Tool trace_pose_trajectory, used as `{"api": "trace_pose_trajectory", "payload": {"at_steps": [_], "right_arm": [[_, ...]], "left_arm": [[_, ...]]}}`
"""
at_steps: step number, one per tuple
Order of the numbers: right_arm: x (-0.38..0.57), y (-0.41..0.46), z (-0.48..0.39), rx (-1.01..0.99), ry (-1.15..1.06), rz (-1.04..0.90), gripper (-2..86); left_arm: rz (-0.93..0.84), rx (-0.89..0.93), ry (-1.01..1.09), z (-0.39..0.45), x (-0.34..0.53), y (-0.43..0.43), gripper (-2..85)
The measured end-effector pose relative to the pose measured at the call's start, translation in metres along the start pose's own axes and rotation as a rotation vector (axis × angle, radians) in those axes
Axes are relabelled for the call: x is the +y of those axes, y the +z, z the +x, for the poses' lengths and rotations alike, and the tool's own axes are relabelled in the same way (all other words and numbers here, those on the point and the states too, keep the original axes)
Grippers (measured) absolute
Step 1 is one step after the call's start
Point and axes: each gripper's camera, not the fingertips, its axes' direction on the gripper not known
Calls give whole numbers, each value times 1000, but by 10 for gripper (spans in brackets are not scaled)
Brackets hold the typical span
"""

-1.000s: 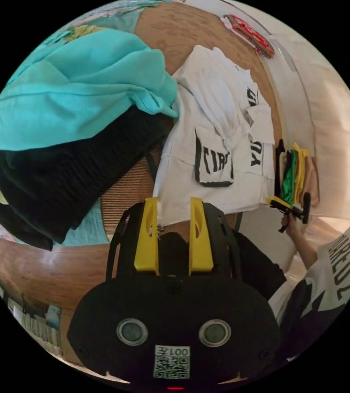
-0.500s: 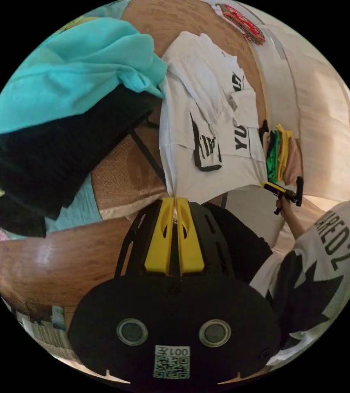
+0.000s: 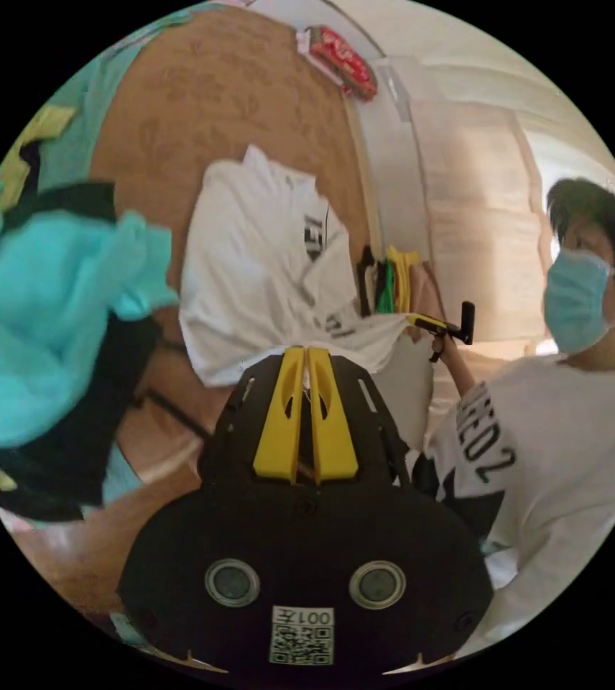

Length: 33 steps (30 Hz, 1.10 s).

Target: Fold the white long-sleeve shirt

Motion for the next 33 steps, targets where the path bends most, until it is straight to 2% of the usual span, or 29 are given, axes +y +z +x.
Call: {"api": "trace_pose_trajectory", "payload": {"at_steps": [2,5,9,13,15,17,20,22,25,28,33], "right_arm": [[-55,-7,15,15,-49,116,25],[-127,7,32,109,-54,174,27],[-192,38,44,280,-54,189,28],[-208,30,50,408,14,246,27],[-196,18,48,447,15,258,32],[-170,9,44,301,-54,239,49],[-134,9,36,112,-136,185,76],[-118,14,30,126,-157,144,92],[-108,31,32,172,-131,34,127],[-109,43,47,30,-49,3,130],[-125,47,59,52,23,14,47]], "left_arm": [[88,-24,43,-1,-41,-16,-9],[174,-175,90,-6,-106,-24,-9],[312,-273,-127,-37,-158,-21,-6],[453,-303,-244,-30,-142,-31,12],[407,-360,-216,-13,-126,-26,21],[300,-446,-165,7,-109,-12,31],[74,-525,-11,40,-79,28,44],[-96,-622,103,62,-61,60,53],[-110,-695,148,74,-53,73,60],[-75,-579,118,74,-58,70,65],[-132,-609,125,78,-67,73,66]]}}
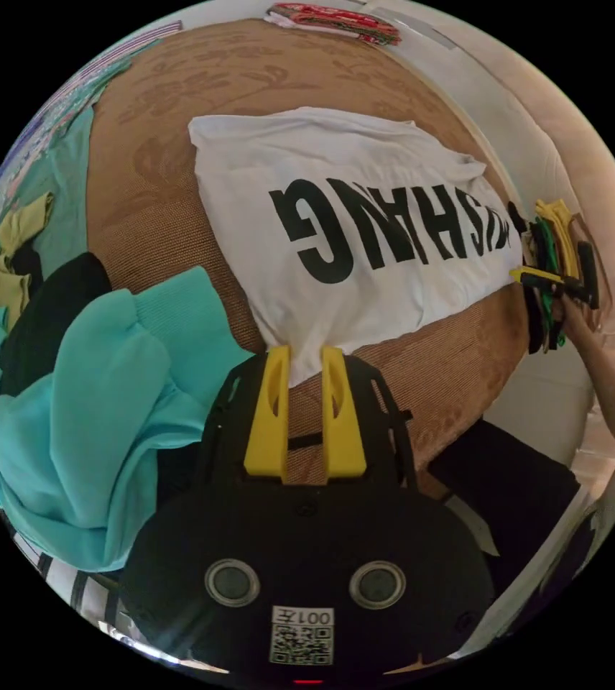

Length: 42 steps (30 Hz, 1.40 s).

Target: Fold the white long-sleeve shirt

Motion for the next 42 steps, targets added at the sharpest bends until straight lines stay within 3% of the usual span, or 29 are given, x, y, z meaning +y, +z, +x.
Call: {"api": "trace_pose_trajectory", "payload": {"at_steps": [6,12,16,22,28,35,42], "right_arm": [[-13,-45,13,-22,-83,-17,23],[-30,-46,7,4,-134,-134,17],[-79,-91,3,29,-166,12,14],[-213,-208,4,144,-279,324,13],[-267,-290,-11,178,-339,487,13],[-265,-249,5,124,-342,392,15],[-222,-109,53,-14,-179,53,16]], "left_arm": [[109,219,-83,-28,12,-36,59],[85,279,-105,-21,19,-31,38],[340,387,-55,-27,-28,-89,13],[577,216,124,-12,-150,-206,-3],[701,136,135,13,-182,-259,-4],[638,173,124,24,-184,-178,-6],[253,279,-16,35,-162,23,-2]]}}
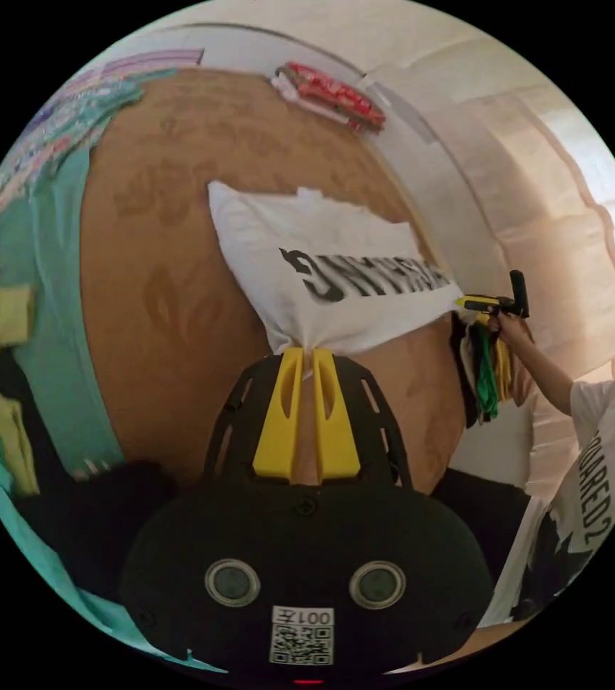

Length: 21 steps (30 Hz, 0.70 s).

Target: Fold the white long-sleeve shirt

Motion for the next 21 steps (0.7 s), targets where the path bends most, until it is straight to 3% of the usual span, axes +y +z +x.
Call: {"api": "trace_pose_trajectory", "payload": {"at_steps": [2,6,15,19,21], "right_arm": [[22,27,-4,10,-1,-101,16],[38,31,-15,-24,-3,-126,17],[48,59,-40,29,-38,-276,19],[53,53,-52,156,-85,-400,13],[52,44,-60,225,-130,-409,16]], "left_arm": [[-36,17,-22,3,15,22,-1],[-32,68,-45,14,29,46,0],[-186,-14,-71,43,19,125,12],[-276,-176,-124,61,24,149,-7],[-309,-279,-53,87,17,157,-7]]}}
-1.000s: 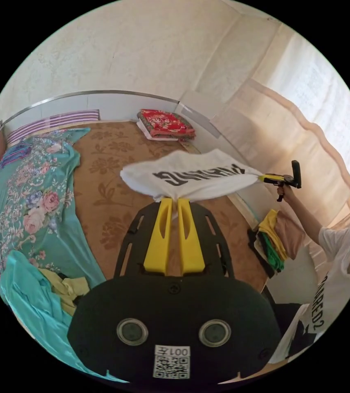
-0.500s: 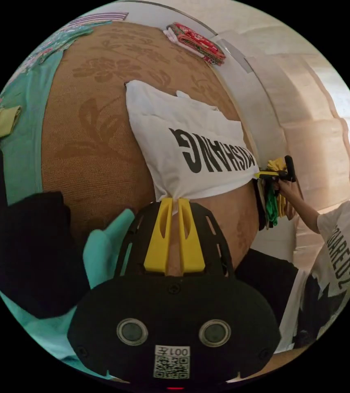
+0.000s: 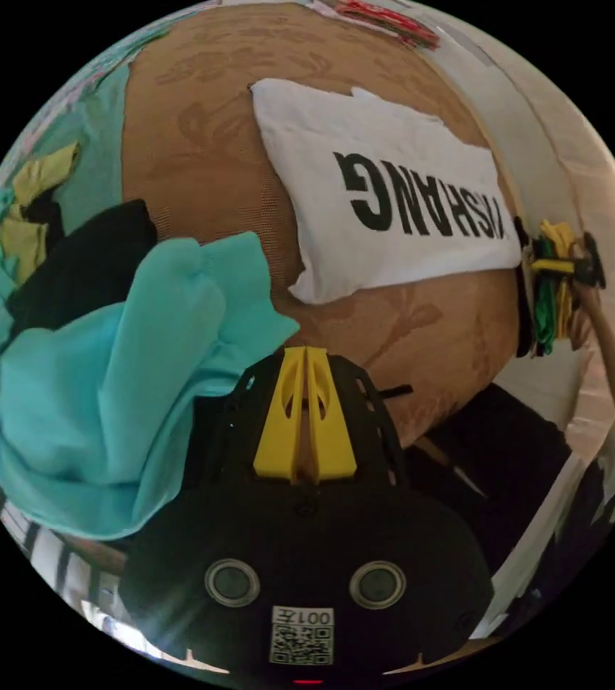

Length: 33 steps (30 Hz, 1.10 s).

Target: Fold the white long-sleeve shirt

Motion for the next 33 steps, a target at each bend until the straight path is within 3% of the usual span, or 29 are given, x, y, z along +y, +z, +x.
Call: {"api": "trace_pose_trajectory", "payload": {"at_steps": [3,5,7,10,13,21,24,28,33], "right_arm": [[-6,-27,3,62,30,145,40],[-22,-37,21,61,102,291,90],[-41,-32,39,1,158,342,128],[-72,-12,61,-116,156,361,135],[-85,3,65,-87,150,371,125],[-41,12,42,-41,82,508,101],[-17,16,31,3,73,561,84],[18,31,9,210,85,638,43],[44,73,6,298,235,653,26]], "left_arm": [[55,-125,219,75,-35,-2,1],[133,-103,400,132,-64,4,27],[210,-7,626,212,-103,23,65],[266,34,794,301,-144,60,85],[266,-88,904,368,-176,106,101],[201,-268,970,437,-213,183,102],[213,-233,891,437,-234,191,62],[145,-141,838,429,-272,203,24],[159,-119,852,430,-292,211,-9]]}}
